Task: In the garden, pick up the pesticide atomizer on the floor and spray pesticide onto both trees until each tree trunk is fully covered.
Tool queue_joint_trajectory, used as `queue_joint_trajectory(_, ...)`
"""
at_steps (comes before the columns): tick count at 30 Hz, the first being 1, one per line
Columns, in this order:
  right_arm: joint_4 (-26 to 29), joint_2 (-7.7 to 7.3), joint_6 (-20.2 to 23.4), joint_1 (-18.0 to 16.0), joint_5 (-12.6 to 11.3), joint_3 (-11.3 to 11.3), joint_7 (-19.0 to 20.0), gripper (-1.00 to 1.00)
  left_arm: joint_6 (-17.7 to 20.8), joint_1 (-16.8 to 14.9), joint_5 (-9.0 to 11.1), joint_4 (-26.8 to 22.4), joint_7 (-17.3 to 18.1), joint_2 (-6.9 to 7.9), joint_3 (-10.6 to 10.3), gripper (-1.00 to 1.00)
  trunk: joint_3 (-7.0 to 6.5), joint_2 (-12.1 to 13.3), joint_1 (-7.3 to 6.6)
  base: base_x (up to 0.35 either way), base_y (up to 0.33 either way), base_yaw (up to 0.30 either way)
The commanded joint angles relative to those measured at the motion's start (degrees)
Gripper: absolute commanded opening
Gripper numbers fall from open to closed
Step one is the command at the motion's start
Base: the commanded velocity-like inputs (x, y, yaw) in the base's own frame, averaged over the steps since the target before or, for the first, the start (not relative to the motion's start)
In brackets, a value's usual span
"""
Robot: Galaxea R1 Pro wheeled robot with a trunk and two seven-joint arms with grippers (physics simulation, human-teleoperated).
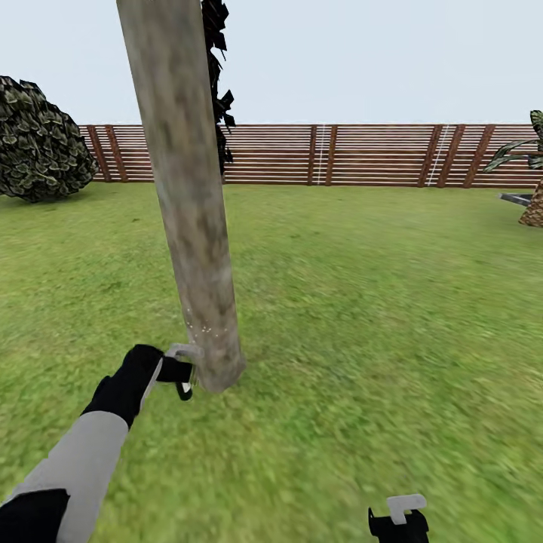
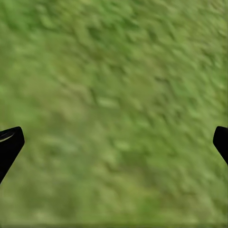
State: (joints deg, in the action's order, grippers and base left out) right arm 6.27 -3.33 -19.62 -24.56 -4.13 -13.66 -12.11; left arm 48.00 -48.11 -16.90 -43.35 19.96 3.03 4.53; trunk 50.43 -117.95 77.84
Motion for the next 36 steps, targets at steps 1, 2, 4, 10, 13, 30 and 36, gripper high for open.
queue_joint_trajectory(1,-0.03,-0.01,-0.15,-0.03,-0.44,-0.49,-0.19,1.00,0.43,-0.34,-0.15,-0.19,2.27,2.49,0.14,-1.00,0.05,-0.02,-0.01,0.000,0.000,0.000)
queue_joint_trajectory(2,-0.03,-0.01,-0.15,-0.04,-0.44,-0.49,-0.19,1.00,0.51,-0.41,-0.15,-0.22,2.86,3.15,0.09,-1.00,0.05,-0.02,-0.01,0.000,0.000,0.000)
queue_joint_trajectory(4,-0.03,-0.01,-0.15,-0.04,-0.44,-0.49,-0.19,1.00,0.57,-0.46,-0.14,-0.28,3.22,3.05,-0.04,-1.00,0.05,-0.02,-0.01,0.000,0.000,0.000)
queue_joint_trajectory(10,-0.03,-0.01,-0.15,-0.03,-0.44,-0.49,-0.19,1.00,4.12,-4.35,-0.05,-0.63,3.48,-1.38,-4.09,-1.00,0.05,-0.02,-0.01,0.000,0.000,0.000)
queue_joint_trajectory(13,-0.03,-0.01,-0.15,-0.04,-0.44,-0.49,-0.19,1.00,5.04,-5.81,-0.20,-0.67,3.50,-0.02,-4.07,-1.00,0.05,-0.02,-0.01,0.000,0.000,0.000)
queue_joint_trajectory(30,0.05,0.14,-0.15,-0.03,-0.44,-0.49,-0.19,1.00,5.79,-5.95,0.29,-3.05,3.45,2.94,-3.83,-1.00,0.05,-0.02,-0.01,0.096,-0.090,0.109)
queue_joint_trajectory(36,-0.03,-0.09,-0.15,-0.03,-0.35,-0.49,-0.19,1.00,5.88,-5.95,0.29,-3.15,3.42,2.94,-3.82,-1.00,0.05,-0.02,-0.01,0.065,-0.257,0.005)
